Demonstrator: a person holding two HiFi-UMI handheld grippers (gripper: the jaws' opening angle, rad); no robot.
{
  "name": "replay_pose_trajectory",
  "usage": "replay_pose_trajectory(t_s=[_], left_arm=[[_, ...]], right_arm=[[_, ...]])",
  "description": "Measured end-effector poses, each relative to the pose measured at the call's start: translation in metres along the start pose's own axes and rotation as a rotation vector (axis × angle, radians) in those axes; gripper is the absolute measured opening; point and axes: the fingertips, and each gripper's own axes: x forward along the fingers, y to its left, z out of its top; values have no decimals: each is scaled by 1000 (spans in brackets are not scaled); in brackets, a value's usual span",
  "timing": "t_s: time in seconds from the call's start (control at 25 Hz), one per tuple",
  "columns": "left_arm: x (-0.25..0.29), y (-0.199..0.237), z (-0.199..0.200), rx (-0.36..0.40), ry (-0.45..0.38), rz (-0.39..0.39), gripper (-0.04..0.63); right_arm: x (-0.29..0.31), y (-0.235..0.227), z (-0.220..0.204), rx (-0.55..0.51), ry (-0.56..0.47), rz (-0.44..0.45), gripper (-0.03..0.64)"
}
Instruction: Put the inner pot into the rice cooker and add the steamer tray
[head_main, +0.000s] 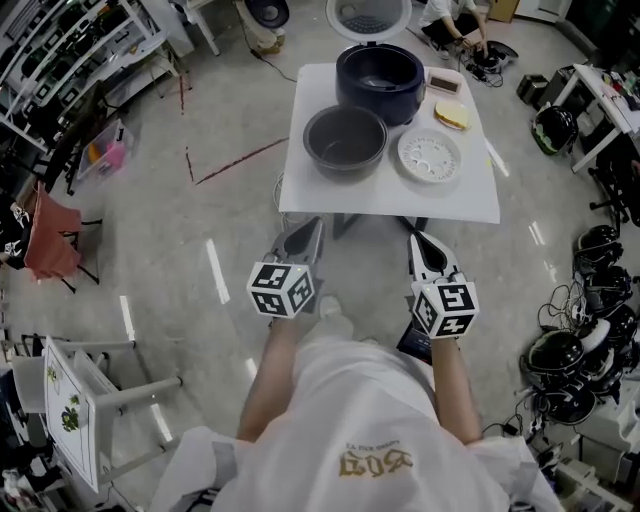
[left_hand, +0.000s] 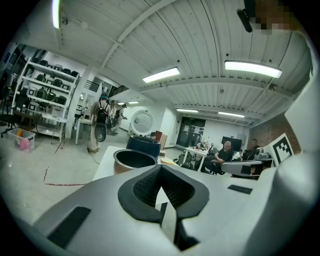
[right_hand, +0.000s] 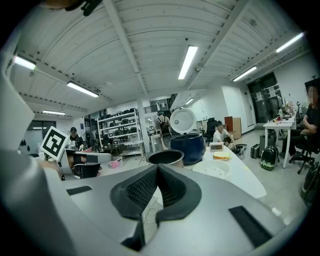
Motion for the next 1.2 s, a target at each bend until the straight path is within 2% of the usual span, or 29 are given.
replay_pose_trajectory(t_s=[0.12,0.24,0.28,0.32,0.36,0.48,0.56,0.84,1.0,1.2], left_arm=[[-17,14,2,-10,-7,23,18],[-7,3,-10,-58,-25,4,21],[1,-3,-11,-84,-31,-15,75],[8,-7,-11,-111,-35,-32,159],[11,-8,-10,-134,-35,-40,229],[7,3,-8,-158,-32,-15,296],[5,12,-6,-164,-28,-1,305],[35,46,-4,-186,-3,-6,316],[70,92,-1,-213,14,-7,314],[130,148,7,-254,67,-32,313]], right_arm=[[5,21,-3,54,-6,30,12],[-4,1,-7,81,-14,40,14],[-7,-8,-7,95,-18,46,48],[-9,-15,-7,122,-20,57,139],[-9,-19,-7,156,-22,67,199],[-7,-21,-5,223,-33,66,272],[-2,-22,-3,244,-37,58,290],[43,-27,-9,306,-1,69,288],[93,-30,-13,330,37,51,287],[158,-50,-15,360,90,-13,287]])
